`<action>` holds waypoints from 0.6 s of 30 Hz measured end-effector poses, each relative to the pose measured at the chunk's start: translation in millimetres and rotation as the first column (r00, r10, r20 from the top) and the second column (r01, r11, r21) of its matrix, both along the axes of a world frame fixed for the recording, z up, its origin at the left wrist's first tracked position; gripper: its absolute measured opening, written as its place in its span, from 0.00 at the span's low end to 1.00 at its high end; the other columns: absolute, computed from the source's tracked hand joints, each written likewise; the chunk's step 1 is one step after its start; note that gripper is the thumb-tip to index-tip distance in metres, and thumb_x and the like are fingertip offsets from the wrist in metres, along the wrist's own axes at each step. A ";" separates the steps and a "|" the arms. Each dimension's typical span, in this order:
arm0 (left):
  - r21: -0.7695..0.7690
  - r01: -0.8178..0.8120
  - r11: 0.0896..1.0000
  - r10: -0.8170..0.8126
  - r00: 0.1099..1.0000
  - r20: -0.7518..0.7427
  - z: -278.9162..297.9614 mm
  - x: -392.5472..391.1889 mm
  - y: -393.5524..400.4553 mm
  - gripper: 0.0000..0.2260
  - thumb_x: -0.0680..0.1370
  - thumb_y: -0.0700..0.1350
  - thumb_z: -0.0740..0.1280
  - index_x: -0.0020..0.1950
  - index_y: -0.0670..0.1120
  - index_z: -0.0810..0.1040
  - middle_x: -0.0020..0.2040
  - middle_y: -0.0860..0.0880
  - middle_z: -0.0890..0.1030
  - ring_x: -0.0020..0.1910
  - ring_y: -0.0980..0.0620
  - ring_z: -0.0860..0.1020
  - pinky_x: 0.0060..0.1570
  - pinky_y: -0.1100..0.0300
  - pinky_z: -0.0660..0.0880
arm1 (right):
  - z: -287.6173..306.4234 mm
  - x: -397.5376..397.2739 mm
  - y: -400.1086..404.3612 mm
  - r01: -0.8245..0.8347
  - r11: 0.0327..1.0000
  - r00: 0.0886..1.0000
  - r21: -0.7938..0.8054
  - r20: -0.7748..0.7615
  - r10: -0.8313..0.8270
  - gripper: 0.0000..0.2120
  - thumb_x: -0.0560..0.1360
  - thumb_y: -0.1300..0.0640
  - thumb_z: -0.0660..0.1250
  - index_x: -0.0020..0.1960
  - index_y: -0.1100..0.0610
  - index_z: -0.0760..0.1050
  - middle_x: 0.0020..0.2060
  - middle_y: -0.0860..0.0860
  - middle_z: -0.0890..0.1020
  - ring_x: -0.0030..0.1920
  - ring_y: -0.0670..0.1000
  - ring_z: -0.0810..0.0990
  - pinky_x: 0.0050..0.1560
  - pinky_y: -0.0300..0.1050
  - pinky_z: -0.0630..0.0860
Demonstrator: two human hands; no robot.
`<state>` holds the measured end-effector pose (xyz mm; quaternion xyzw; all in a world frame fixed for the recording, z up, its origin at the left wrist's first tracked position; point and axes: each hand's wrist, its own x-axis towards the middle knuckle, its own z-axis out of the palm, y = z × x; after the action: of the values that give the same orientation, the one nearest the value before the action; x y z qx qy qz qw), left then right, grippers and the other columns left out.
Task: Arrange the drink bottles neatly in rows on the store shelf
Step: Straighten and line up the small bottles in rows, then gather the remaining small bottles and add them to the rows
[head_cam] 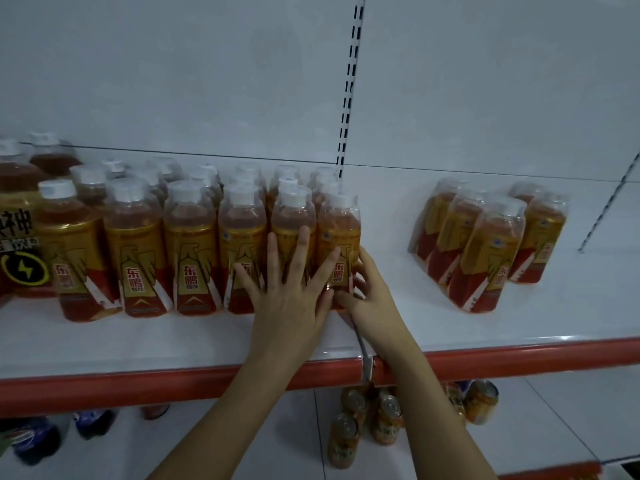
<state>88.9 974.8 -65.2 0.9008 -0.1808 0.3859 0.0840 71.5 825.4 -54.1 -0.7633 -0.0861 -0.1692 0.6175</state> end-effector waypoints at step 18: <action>-0.260 0.470 0.844 -0.395 0.871 0.292 23.0 -26.5 -43.3 0.10 0.77 0.40 0.62 0.52 0.42 0.82 0.53 0.45 0.80 0.58 0.44 0.76 0.64 0.54 0.69 | 31.7 -37.9 -67.4 0.402 0.906 0.812 0.129 0.406 -0.418 0.13 0.80 0.70 0.63 0.56 0.54 0.76 0.47 0.41 0.80 0.50 0.46 0.81 0.51 0.41 0.80</action>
<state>62.4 931.5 -42.2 0.7599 -0.3233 0.4811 0.2943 33.6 758.0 -22.4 -0.6969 -0.0486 -0.4619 0.5464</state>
